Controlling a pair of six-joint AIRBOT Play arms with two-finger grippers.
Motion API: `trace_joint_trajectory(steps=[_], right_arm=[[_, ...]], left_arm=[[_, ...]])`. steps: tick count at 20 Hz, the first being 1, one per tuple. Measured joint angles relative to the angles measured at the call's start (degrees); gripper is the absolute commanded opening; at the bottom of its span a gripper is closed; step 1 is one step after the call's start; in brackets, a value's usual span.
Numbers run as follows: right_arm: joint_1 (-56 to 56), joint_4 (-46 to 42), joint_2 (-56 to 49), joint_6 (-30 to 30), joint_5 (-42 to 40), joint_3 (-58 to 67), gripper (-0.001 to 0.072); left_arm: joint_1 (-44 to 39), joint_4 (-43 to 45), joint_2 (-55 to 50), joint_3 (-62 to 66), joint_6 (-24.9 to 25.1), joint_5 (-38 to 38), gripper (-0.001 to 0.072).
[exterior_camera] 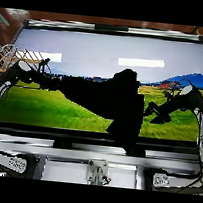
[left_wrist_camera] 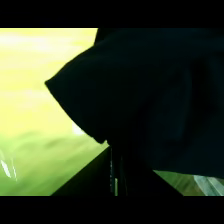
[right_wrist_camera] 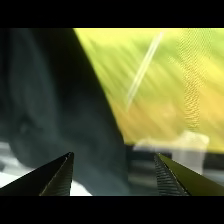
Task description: Fold the shirts.
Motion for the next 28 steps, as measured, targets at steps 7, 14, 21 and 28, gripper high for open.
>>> trace_joint_trajectory(steps=[7,14,21,28], right_arm=[[5.8,2.4,0.1,0.6,-9.9,-5.5,0.0070],[7.7,5.3,14.0,-7.1,-13.5,2.6,0.0069],[7.9,4.9,34.7,-10.8,-26.6,29.8,0.0069],[8.0,-0.2,47.5,-9.0,-29.4,40.9,0.0069]], left_arm=[[0.3,-0.1,2.0,0.5,1.2,-3.1,0.0033],[0.3,-0.1,13.4,7.9,5.2,-3.7,0.0033],[0.3,-0.3,33.5,31.6,5.0,2.5,0.0033],[0.3,4.4,47.9,41.5,-0.8,4.5,0.0033]])
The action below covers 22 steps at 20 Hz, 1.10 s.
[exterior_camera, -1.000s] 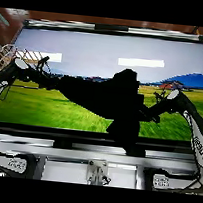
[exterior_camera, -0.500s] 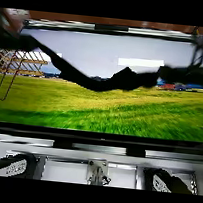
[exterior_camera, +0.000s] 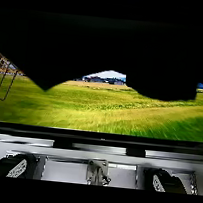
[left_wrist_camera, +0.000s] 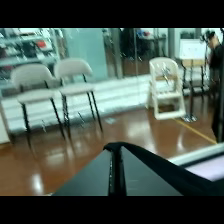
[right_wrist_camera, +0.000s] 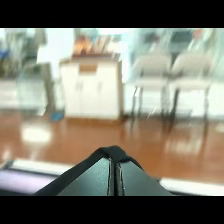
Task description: Fold the shirts.
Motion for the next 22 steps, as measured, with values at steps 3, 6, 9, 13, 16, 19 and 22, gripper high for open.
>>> trace_joint_trajectory(steps=[3,6,9,13,16,19,22], right_arm=[[0.0,-4.8,2.9,3.4,5.5,1.1,0.0069],[0.0,-6.9,1.8,5.4,14.4,1.5,0.0070],[0.1,-7.8,-3.7,6.3,22.9,1.6,0.0070],[0.1,-7.8,-16.2,7.1,29.4,1.7,0.0070],[0.7,-6.6,-27.2,7.3,27.7,1.7,0.0070],[1.7,-5.9,-37.5,9.2,20.0,1.7,0.0070],[2.2,-5.6,-45.9,12.4,11.3,1.7,0.0070]], left_arm=[[0.0,5.9,2.4,0.4,-4.0,-4.9,0.0033],[0.0,8.7,2.6,-2.4,-5.7,-11.3,0.0034],[0.0,10.1,0.3,-8.6,-6.5,-15.5,0.0033],[0.0,10.6,-6.3,-17.0,-6.9,-17.5,0.0034],[0.0,10.9,-14.5,-20.0,-7.0,-16.7,0.0034],[0.0,10.0,-23.8,-21.2,-7.1,-12.4,0.0034],[0.0,7.6,-32.5,-21.6,-7.2,-7.8,0.0035]])
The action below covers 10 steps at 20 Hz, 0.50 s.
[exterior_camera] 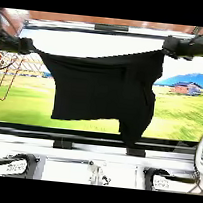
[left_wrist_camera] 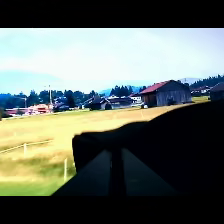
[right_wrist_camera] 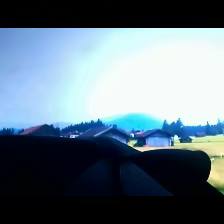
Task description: Fold the shirts.
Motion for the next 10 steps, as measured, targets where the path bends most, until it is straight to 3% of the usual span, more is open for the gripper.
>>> trace_joint_trajectory(steps=[5,6,7,8,10], right_arm=[[0.4,2.1,-11.0,3.9,-7.1,0.0,0.0071],[0.4,2.8,-12.7,4.3,-6.9,0.0,0.0137],[0.4,3.8,-14.3,4.9,-6.1,0.0,0.0426],[0.4,4.5,-15.4,5.1,-5.1,0.0,0.0593],[0.0,6.3,-16.2,5.2,-2.2,0.1,0.0593]], left_arm=[[0.0,-7.3,-12.3,-0.2,-0.1,5.1,0.0042],[0.0,-9.2,-14.2,-0.2,-0.1,5.6,0.0203],[0.0,-10.9,-16.0,-0.2,-0.3,5.4,0.0524],[0.0,-12.2,-17.3,-0.2,-0.6,4.8,0.0673],[0.7,-14.3,-18.8,0.0,-1.5,2.1,0.0670]])
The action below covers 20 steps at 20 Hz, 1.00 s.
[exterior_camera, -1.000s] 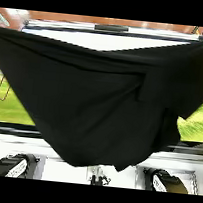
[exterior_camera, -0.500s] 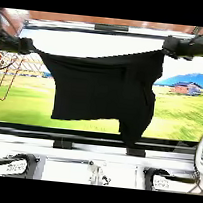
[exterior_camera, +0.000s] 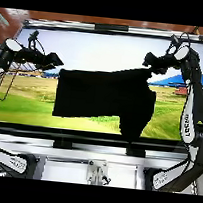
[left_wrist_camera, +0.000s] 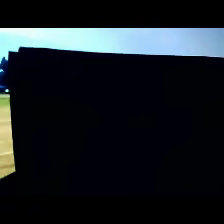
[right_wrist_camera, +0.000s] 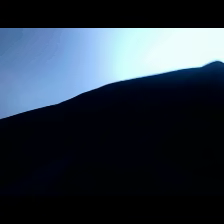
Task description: Fold the shirts.
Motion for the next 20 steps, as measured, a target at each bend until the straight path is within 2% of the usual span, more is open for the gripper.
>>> trace_joint_trajectory(steps=[2,4,8,9,12,14,20], right_arm=[[-1.4,-0.2,1.2,-1.3,4.7,0.0,0.0592],[-3.6,-2.7,3.9,-3.0,12.0,0.0,0.0592],[-9.1,-9.4,9.4,-5.7,27.4,-1.5,0.0592],[-10.3,-10.0,11.0,-6.1,30.0,-3.0,0.0592],[-13.0,-11.6,15.8,-7.3,34.2,-9.5,0.0593],[-13.7,-11.2,19.1,-8.3,35.5,-15.5,0.0652],[-14.5,-4.2,23.0,-11.1,35.0,-31.3,0.0652]], left_arm=[[2.1,-0.7,-0.8,1.4,-0.5,-5.9,0.0659],[4.8,-0.1,-1.0,2.7,-1.0,-13.9,0.0531],[9.8,4.2,1.0,1.1,-1.4,-26.2,0.0554],[10.5,5.0,2.3,-1.1,-1.3,-27.8,0.0624],[11.8,6.2,7.1,-11.7,0.9,-28.1,0.0631],[12.2,6.4,10.5,-19.5,2.9,-25.8,0.0631],[14.7,6.7,14.4,-33.7,8.0,-22.2,0.0607]])
